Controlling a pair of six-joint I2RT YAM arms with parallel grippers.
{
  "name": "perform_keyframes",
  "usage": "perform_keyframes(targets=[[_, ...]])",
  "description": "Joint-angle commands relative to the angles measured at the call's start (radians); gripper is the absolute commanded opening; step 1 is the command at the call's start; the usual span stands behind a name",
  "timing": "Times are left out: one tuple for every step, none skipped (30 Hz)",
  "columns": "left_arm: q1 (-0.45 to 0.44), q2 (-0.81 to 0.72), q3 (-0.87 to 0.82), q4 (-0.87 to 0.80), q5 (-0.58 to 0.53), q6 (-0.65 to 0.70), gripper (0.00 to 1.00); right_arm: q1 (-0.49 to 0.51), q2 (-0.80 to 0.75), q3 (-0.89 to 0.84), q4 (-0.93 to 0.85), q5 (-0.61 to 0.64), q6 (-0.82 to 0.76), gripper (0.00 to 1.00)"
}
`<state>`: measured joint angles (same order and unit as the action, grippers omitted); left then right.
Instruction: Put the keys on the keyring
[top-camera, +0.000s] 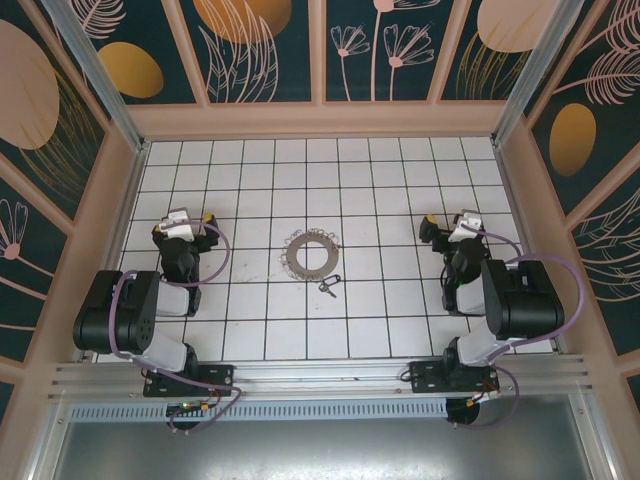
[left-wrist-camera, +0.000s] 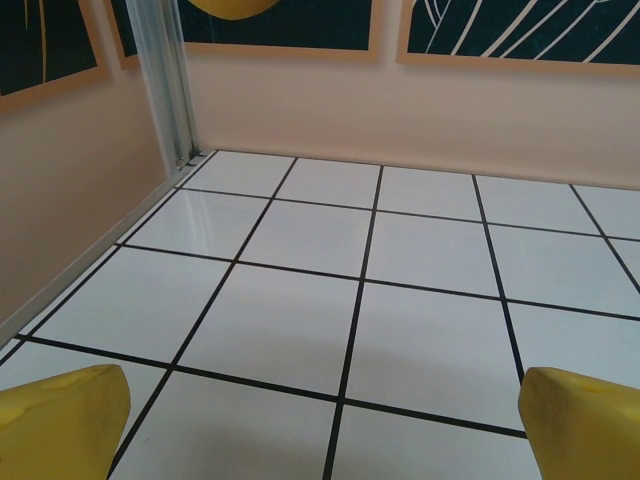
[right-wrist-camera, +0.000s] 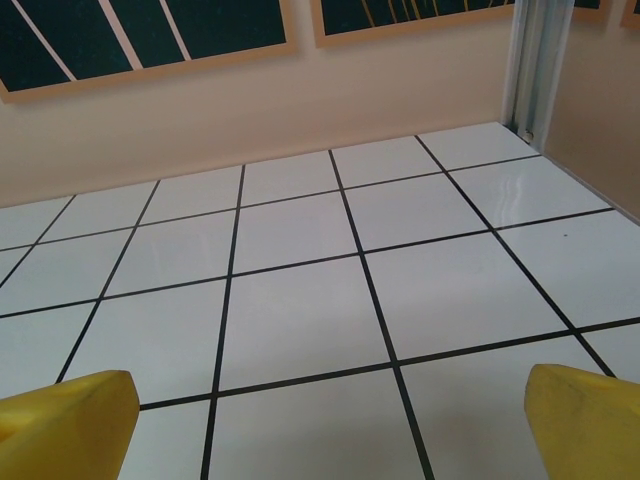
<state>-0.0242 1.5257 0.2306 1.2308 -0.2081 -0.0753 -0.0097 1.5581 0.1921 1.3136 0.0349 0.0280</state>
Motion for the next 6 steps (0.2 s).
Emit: perform_keyframes(targets=[[0.007, -0.004, 0.003, 0.05, 0.016, -0.009, 0.99, 0.012, 0.005, 0.01, 0.038, 0.046, -0.024, 0.99], [0.006, -0.004, 0.003, 0.05, 0.016, -0.01, 0.99, 0.006, 0.003, 0.017, 0.025, 0.03, -0.021, 0.99], [0.007, -0.004, 0.003, 0.05, 0.016, -0.009, 0.99, -0.004, 0.003, 0.022, 0.015, 0.007, -0.016, 0.99], [0.007, -0.003, 0.002, 0.049, 0.016, -0.009, 0.99, -0.007, 0.002, 0.023, 0.011, -0.003, -0.014, 0.99], [0.006, -0.004, 0.003, 0.049, 0.016, -0.009, 0.99, -0.005, 0.002, 0.018, 0.02, 0.002, -0.016, 0.99], [0.006, -0.004, 0.002, 0.049, 0.016, -0.009, 0.99, 0.002, 0.003, 0.015, 0.028, 0.006, -0.024, 0.99]])
